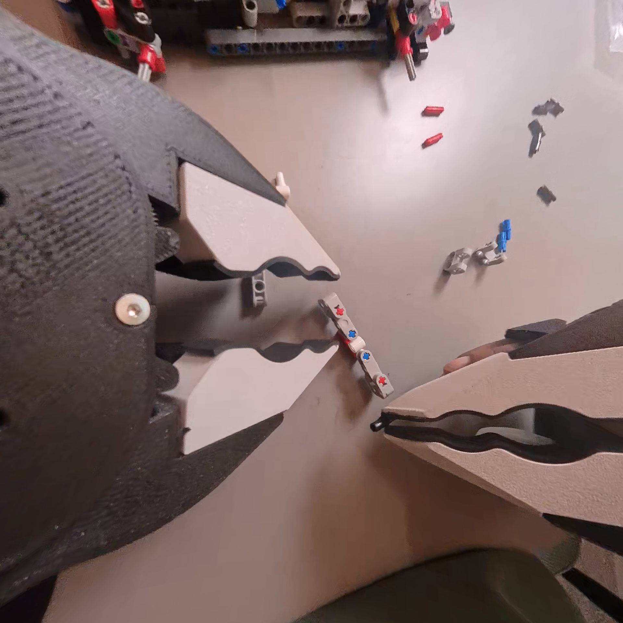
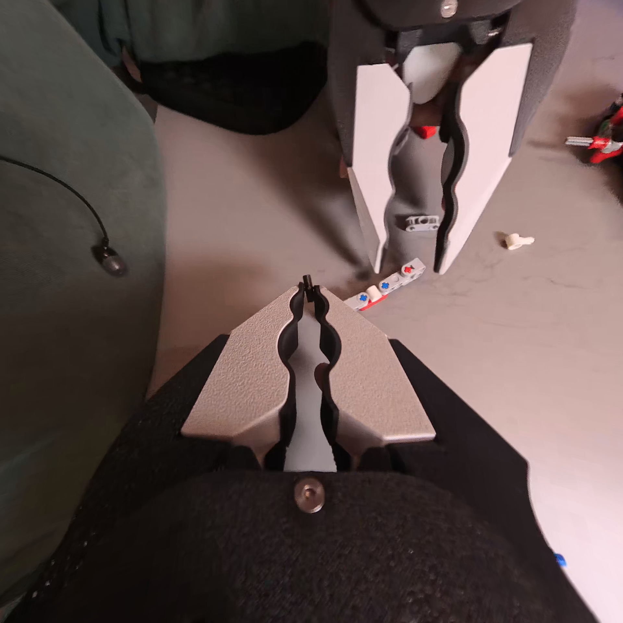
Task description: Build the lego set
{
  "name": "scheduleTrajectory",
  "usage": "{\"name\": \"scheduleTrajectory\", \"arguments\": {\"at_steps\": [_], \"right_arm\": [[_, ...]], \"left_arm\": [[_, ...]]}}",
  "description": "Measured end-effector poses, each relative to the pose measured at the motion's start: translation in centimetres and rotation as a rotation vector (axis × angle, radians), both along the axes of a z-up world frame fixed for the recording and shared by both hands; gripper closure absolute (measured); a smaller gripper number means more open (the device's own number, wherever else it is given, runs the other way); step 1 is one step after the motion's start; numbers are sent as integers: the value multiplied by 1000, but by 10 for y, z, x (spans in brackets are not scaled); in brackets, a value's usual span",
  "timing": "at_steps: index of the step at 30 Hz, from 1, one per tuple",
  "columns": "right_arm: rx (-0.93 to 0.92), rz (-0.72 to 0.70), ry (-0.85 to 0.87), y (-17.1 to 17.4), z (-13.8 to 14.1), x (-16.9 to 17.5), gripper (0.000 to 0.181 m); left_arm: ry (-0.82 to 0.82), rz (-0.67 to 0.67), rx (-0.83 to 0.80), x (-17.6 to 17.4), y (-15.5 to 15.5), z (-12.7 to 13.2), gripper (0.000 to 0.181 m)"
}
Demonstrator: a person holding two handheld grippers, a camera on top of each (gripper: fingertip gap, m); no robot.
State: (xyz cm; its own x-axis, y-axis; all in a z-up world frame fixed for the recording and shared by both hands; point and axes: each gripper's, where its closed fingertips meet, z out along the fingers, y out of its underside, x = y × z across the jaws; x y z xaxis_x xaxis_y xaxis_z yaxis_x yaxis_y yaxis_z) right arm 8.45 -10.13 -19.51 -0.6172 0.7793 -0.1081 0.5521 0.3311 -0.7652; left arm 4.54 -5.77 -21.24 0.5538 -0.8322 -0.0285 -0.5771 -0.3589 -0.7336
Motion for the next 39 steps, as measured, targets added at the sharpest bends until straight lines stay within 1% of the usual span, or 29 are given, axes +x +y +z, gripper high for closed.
{"name": "scheduleTrajectory", "arguments": {"at_steps": [2, 5, 6, 8, 9, 12, 15, 19, 21, 23, 26, 29, 32, 35, 39], "right_arm": [[20, -12, -13, 3, -4, -2, 178], [11, -66, -32, 16, -6, -4, 178], [22, -89, -35, 22, -7, -4, 178], [45, -129, -36, 34, -8, -6, 178], [49, -143, -40, 38, -8, -7, 178], [110, -185, -59, 51, -13, -11, 178], [140, -178, -66, 52, -15, -13, 178], [157, -151, -33, 48, -1, -15, 178], [126, -93, -36, 34, 6, -11, 178], [131, -32, -68, 21, 2, -5, 178], [174, -11, -86, 15, -9, -6, 178], [175, -44, -101, 23, -13, -13, 178], [160, -69, -125, 34, -15, -18, 178], [94, -77, -145, 41, -13, -22, 179], [-71, -87, -215, 51, -13, -27, 178]], "left_arm": [[3, -21, -50, 3, 0, -5, 164], [-32, 20, -160, 3, -4, -4, 166], [-49, 57, -204, 2, -5, -4, 173], [-91, 107, -319, 4, -12, -4, 173], [-100, 121, -350, 4, -14, -4, 173], [-86, 146, -358, 3, -13, -6, 173], [-74, 174, -393, 1, -15, -9, 165], [-86, 178, -389, 1, -19, -7, 156], [-86, 148, -335, 2, -19, -3, 151], [-85, 115, -258, 3, -16, 2, 151], [-97, 76, -175, 5, -12, 5, 156], [-92, 83, -186, 7, -8, 0, 169], [-143, 127, -296, 7, -6, -3, 174], [-241, 164, -488, 6, -6, -2, 175], [-344, 178, -669, 5, 0, -3, 175]]}}
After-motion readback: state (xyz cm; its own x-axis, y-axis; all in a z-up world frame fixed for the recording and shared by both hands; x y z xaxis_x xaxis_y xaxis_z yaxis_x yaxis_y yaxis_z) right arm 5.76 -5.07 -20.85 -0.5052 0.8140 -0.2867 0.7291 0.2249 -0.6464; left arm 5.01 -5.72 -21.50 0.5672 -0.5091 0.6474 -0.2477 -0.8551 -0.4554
